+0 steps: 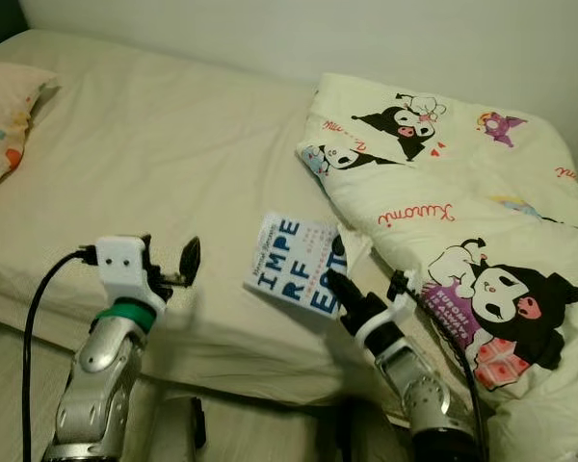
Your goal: Clean up the room
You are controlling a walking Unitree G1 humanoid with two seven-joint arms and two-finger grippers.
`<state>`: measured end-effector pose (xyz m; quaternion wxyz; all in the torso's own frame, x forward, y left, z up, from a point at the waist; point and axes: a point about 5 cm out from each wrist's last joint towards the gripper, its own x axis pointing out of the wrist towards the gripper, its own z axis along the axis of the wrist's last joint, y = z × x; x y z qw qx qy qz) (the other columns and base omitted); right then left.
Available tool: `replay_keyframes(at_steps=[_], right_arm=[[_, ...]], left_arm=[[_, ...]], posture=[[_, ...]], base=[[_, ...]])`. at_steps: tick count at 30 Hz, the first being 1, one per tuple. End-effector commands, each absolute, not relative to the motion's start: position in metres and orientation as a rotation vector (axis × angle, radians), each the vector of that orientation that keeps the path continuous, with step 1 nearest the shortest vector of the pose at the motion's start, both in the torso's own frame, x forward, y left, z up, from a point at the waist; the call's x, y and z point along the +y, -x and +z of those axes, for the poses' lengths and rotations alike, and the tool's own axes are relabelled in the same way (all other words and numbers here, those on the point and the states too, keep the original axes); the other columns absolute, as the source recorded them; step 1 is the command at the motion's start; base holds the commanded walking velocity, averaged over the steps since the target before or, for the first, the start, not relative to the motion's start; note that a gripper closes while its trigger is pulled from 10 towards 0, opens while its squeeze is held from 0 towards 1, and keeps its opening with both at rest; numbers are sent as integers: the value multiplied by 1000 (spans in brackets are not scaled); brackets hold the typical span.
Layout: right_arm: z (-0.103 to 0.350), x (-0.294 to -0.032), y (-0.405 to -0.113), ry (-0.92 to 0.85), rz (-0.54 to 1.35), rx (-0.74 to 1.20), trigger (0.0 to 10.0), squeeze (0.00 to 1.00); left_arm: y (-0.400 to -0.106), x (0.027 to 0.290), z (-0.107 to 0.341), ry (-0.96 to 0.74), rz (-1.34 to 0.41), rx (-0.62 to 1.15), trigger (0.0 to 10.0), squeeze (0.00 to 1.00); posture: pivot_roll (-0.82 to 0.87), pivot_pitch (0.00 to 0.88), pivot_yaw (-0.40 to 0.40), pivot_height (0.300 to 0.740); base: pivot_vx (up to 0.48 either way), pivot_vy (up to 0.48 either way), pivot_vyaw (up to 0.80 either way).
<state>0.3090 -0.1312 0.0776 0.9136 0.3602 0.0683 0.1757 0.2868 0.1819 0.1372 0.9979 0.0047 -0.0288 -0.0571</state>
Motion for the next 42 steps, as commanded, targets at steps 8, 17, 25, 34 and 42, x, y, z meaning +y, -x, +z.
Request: replay_keyframes(at_steps=[8,17,25,34,42], right_arm=[[95,-127,-308,-692,339,53,10000,0],[96,-123,-307,-710,359,63,10000,0],[91,-131,-305,-729,300,72,10000,0],[90,-129,-304,-750,288,75,10000,0],[84,-130,-306,-711,241,113,10000,0]], left_arm=[[-286,191,128,-38,-42,-6,10000,0],[-282,187,128,-17,-71,-11,10000,0],[-279,188,124,-34,-57,8,10000,0],[-281,188,125,-44,-62,10,10000,0],[-283,185,122,-58,-71,32,10000,0]], posture=[[133,0,-10,630],[133,0,-21,655],[139,0,-27,680],[139,0,-21,705],[139,0,-21,715]], base=[[0,0,0],[0,0,0],[0,0,0],[0,0,0],[0,0,0]])
